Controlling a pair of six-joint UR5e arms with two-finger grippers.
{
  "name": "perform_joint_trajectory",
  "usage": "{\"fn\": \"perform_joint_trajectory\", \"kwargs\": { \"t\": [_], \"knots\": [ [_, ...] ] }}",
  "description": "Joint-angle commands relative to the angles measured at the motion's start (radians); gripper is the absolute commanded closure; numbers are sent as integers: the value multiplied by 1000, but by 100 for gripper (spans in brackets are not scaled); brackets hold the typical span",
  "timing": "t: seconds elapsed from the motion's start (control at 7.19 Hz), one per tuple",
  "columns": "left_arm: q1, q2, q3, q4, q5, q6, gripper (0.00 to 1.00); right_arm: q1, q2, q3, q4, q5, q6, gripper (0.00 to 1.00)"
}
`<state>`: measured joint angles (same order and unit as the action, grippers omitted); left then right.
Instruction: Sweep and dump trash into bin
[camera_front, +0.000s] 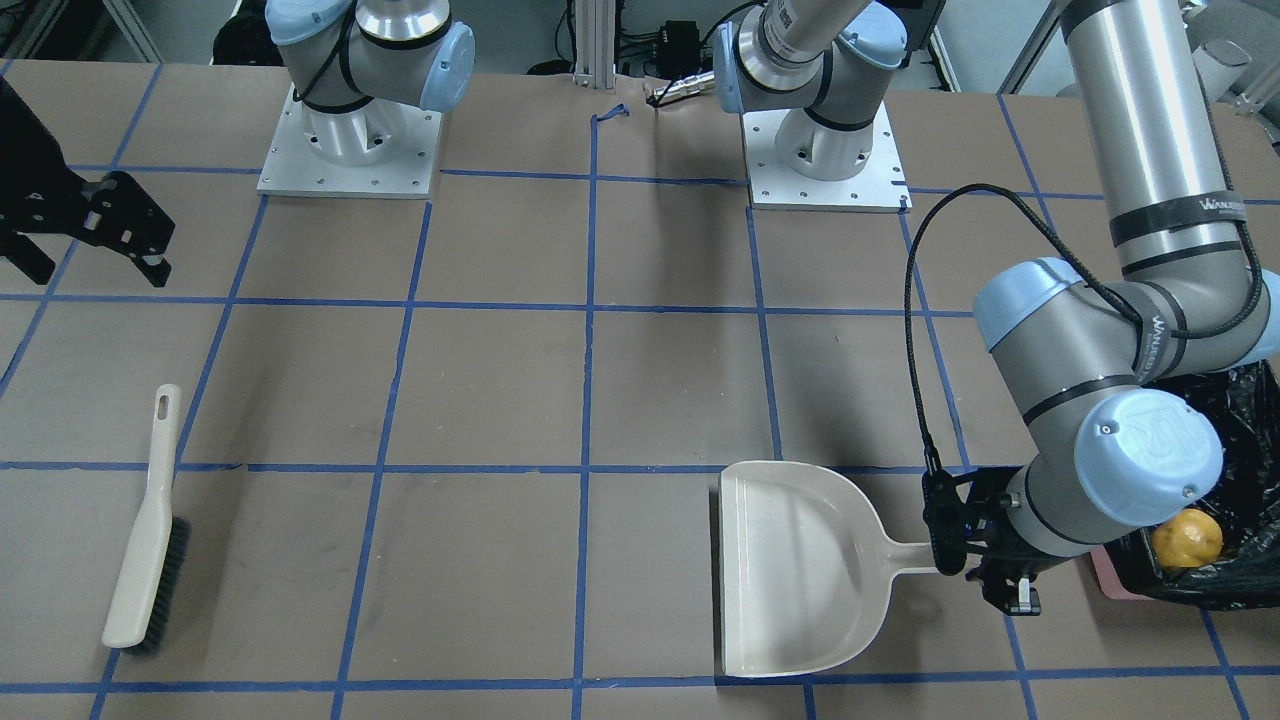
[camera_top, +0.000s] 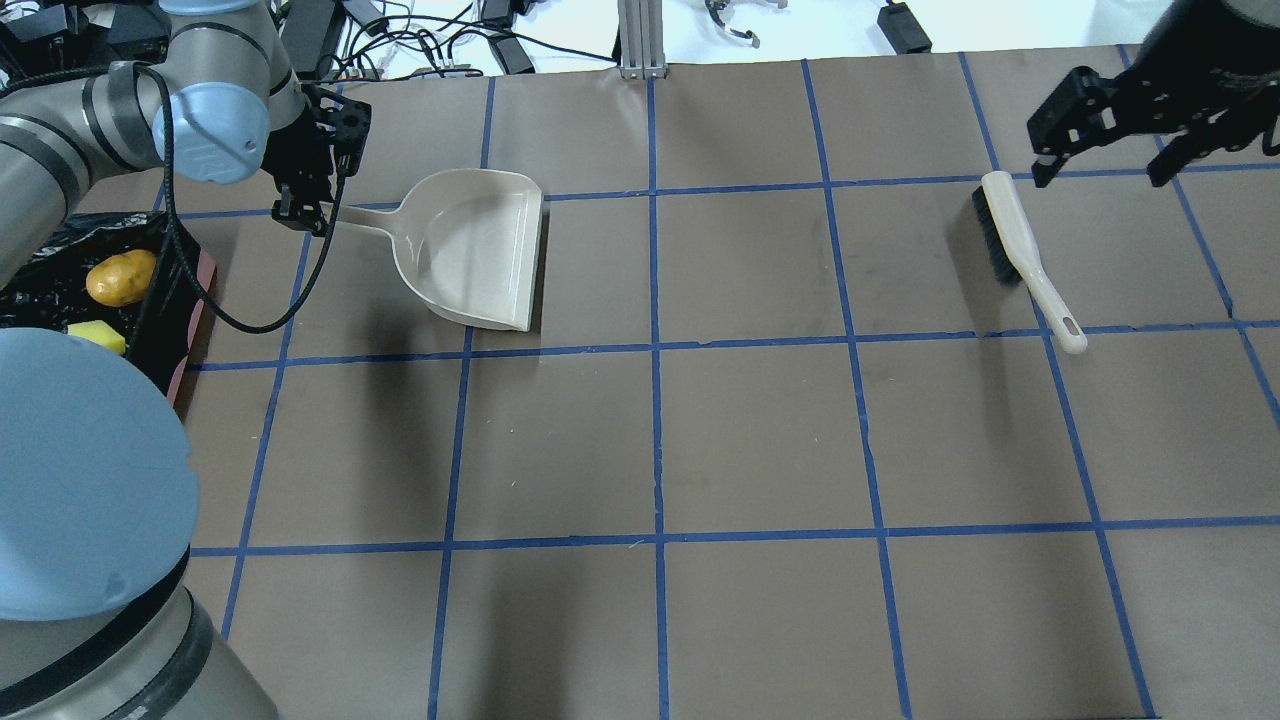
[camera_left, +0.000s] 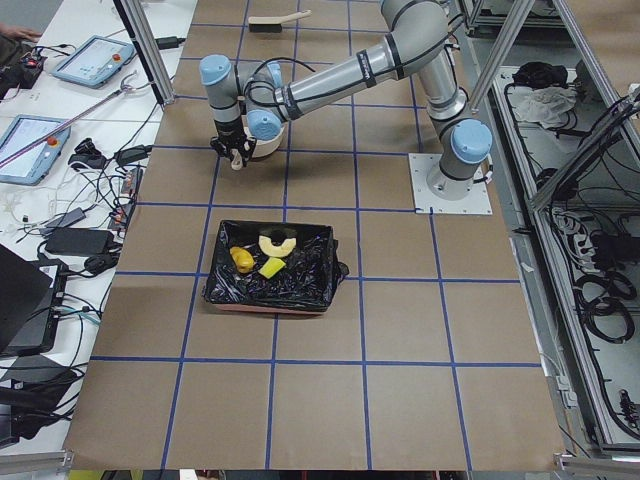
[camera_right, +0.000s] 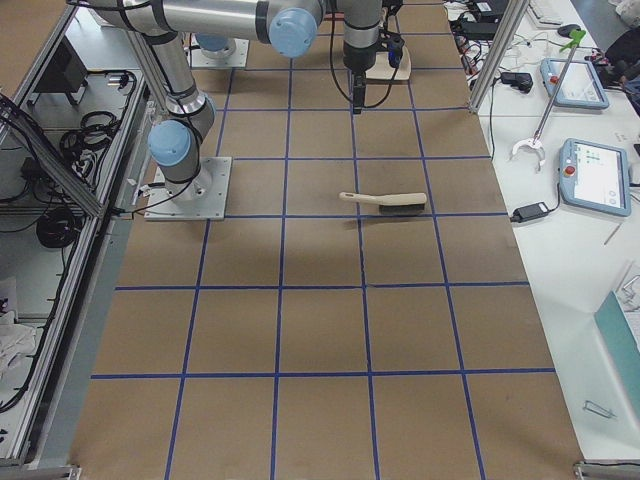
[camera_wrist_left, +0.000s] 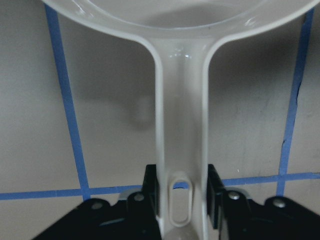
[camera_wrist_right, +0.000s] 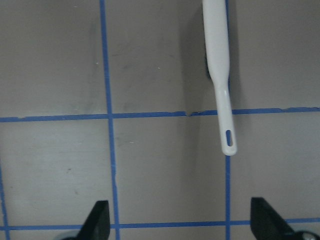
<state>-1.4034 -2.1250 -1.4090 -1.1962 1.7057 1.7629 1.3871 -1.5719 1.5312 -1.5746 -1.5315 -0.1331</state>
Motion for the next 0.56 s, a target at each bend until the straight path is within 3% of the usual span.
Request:
{"fn": "perform_joint_trajectory", "kwargs": {
  "t": [0.0, 0.42],
  "knots": [
    [1, -3, -5, 3, -8, 9, 100, 172, 1, -11, 2, -19, 179, 0],
    [4, -13, -5, 44, -8, 7, 92, 176, -3, -2, 4, -21, 185, 0]
  ]
}}
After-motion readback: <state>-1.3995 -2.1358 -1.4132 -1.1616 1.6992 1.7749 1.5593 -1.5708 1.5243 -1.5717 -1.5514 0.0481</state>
